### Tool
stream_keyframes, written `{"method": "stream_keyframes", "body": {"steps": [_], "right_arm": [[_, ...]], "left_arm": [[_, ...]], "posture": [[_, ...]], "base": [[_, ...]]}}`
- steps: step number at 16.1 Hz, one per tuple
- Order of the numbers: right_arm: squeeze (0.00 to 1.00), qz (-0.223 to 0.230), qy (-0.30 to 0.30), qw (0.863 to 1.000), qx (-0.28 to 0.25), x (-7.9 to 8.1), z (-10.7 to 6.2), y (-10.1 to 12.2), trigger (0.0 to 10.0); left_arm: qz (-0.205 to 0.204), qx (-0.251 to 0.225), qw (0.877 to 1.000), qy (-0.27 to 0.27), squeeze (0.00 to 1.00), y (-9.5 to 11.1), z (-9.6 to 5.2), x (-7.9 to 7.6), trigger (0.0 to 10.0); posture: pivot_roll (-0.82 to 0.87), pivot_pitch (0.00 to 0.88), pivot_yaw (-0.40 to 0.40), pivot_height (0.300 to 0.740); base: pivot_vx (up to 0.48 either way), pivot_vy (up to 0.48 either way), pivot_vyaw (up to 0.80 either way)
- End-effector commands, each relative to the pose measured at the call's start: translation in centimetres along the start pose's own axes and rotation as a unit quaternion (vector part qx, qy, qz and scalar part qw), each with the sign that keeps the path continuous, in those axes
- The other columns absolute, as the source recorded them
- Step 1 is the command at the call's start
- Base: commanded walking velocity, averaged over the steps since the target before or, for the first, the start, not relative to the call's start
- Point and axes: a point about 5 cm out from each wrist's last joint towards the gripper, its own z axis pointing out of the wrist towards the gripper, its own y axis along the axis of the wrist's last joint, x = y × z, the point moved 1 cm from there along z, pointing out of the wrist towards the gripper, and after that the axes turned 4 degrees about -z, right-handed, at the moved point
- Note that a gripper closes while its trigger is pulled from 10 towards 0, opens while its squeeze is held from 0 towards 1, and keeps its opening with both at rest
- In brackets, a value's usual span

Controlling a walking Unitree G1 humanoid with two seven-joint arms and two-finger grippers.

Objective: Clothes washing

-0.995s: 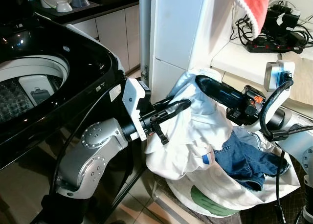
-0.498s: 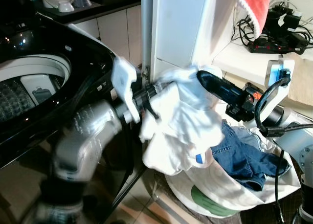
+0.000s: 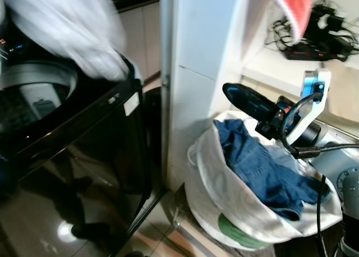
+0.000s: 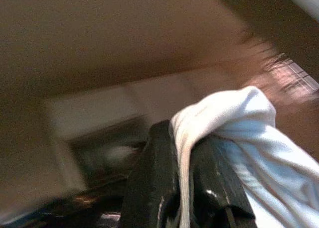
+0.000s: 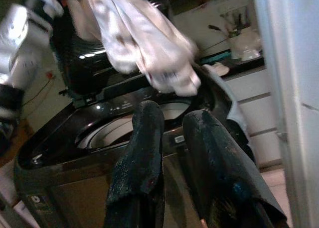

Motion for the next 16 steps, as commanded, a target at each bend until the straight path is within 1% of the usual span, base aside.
{"method": "stream_keyframes", "body": {"steps": [1,2,3,4,5,6,7,8,9,10,11,12,13,14,15,16], "right_arm": [[0.0,-0.015,0.006,1.0,0.006,0.7,0.3,-0.3,10.0],[0.0,-0.017,0.007,1.0,0.013,0.8,0.3,-0.6,10.0],[0.0,-0.018,0.007,1.0,0.018,0.9,0.3,-0.9,10.0],[0.0,-0.021,0.008,0.999,0.033,1.1,0.3,-1.5,10.0],[0.0,-0.026,0.01,0.998,0.052,1.4,0.2,-2.2,10.0],[0.0,-0.03,0.01,0.998,0.062,1.6,0.0,-2.6,10.0],[0.0,-0.029,0.009,0.997,0.066,1.7,-0.1,-2.7,10.0],[0.0,-0.028,0.009,0.997,0.067,1.7,-0.1,-2.8,10.0],[0.0,-0.027,0.009,0.997,0.07,1.7,-0.2,-2.9,10.0],[0.0,-0.027,0.01,0.997,0.073,1.7,-0.2,-3.0,10.0],[0.0,-0.028,0.011,0.997,0.074,1.7,-0.2,-3.1,10.0],[0.0,-0.03,0.013,0.996,0.078,1.7,-0.1,-3.2,10.0],[0.0,-0.031,0.014,0.996,0.08,1.7,-0.1,-3.2,10.0],[0.0,-0.033,0.016,0.996,0.086,1.7,-0.1,-3.4,10.0],[0.0,-0.035,0.015,0.995,0.094,1.6,-0.1,-3.6,10.0],[0.0,-0.036,0.011,0.994,0.099,1.5,-0.2,-3.8,10.0]], "left_arm": [[0.052,0.019,0.998,-0.025,0.0,-0.8,0.5,-0.8,0.0],[0.071,0.071,0.993,-0.064,0.0,-2.5,0.2,-2.0,0.0],[0.085,0.124,0.983,-0.104,0.0,-4.1,-0.3,-3.0,0.0],[0.083,0.22,0.959,-0.155,0.0,-7.4,-1.8,-4.5,7.8],[0.063,0.283,0.939,-0.184,0.0,-9.5,-3.4,-5.3,10.0],[0.043,0.313,0.926,-0.209,0.0,-10.5,-4.2,-5.6,10.0],[0.031,0.331,0.918,-0.217,0.24,-11.0,-4.5,-5.7,10.0],[0.034,0.346,0.909,-0.231,1.0,-11.4,-4.9,-5.6,10.0],[0.041,0.367,0.896,-0.245,1.0,-11.9,-5.4,-5.1,10.0],[0.04,0.389,0.884,-0.256,1.0,-12.4,-5.9,-4.4,10.0],[0.04,0.398,0.879,-0.261,1.0,-12.6,-6.1,-4.2,10.0],[0.038,0.416,0.866,-0.273,1.0,-12.9,-6.7,-3.7,10.0],[0.035,0.423,0.861,-0.28,1.0,-13.0,-6.9,-3.5,10.0],[0.01,0.43,0.852,-0.298,1.0,-13.0,-7.5,-3.2,10.0],[-0.027,0.428,0.844,-0.323,1.0,-12.7,-8.1,-3.1,10.0],[-0.058,0.422,0.838,-0.342,1.0,-12.3,-8.6,-3.2,10.0]], "posture": [[-0.02,0.0,-0.015,0.74],[-0.03,0.0,-0.009,0.74],[-0.03,0.0,-0.009,0.74],[-0.03,0.0,-0.005,0.74],[-0.04,0.0,0.001,0.74],[-0.04,0.0,-0.003,0.74],[-0.04,0.0,-0.003,0.74],[-0.04,0.0,-0.007,0.74],[-0.04,0.0,-0.011,0.74],[-0.03,0.0,-0.016,0.74],[-0.03,0.0,-0.017,0.74],[-0.03,0.0,-0.019,0.74],[-0.03,0.0,-0.019,0.74],[-0.03,0.0,-0.02,0.74],[-0.03,0.0,-0.022,0.74],[-0.02,0.0,-0.024,0.74]], "base": [[0.0,0.0,0.0],[0.0,0.0,0.0],[0.0,0.0,0.0],[0.0,0.0,0.0],[0.0,0.0,0.0],[0.0,0.0,0.0],[0.0,0.0,0.0],[0.0,0.0,0.0],[0.0,0.0,0.0],[0.0,0.0,0.0],[0.0,0.0,0.0],[0.0,0.0,0.0],[0.0,0.0,0.0],[0.0,0.0,0.0],[0.0,0.0,0.0],[0.0,0.0,0.0]]}}
